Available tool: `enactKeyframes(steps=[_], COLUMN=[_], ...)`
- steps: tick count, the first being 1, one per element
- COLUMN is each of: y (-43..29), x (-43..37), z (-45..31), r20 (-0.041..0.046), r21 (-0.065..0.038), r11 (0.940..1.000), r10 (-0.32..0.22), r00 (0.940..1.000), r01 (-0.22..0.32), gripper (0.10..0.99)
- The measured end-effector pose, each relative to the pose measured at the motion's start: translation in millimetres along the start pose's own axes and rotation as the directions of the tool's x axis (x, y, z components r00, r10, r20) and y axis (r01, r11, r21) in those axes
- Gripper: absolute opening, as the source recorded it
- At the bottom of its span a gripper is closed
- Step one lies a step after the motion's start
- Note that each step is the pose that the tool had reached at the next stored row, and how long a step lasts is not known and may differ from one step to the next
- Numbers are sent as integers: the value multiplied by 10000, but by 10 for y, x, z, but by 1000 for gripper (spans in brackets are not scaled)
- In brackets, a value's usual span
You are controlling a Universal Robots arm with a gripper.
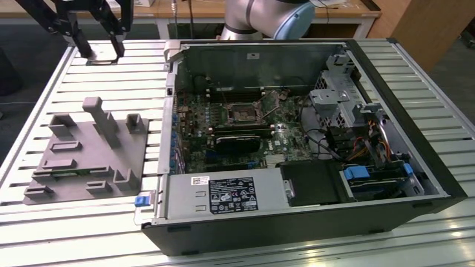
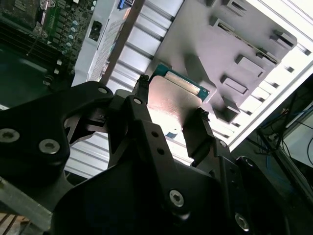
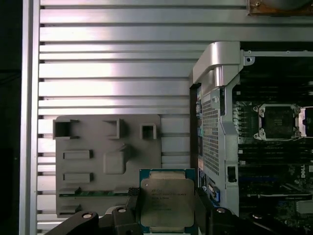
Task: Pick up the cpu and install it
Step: 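Pick up the cpu and move it towards the insertion slot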
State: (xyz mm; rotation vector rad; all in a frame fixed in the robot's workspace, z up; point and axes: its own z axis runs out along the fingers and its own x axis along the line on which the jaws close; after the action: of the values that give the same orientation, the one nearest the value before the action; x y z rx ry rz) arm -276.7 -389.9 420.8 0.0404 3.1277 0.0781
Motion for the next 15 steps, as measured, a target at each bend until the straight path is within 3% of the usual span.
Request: enactKeyframes(steps=[15], y=[18], x=[-223], z=[4], r20=[0], r21=[0], r11=[10000], r10=[0], r00=[10000], r01=[0], gripper=[533])
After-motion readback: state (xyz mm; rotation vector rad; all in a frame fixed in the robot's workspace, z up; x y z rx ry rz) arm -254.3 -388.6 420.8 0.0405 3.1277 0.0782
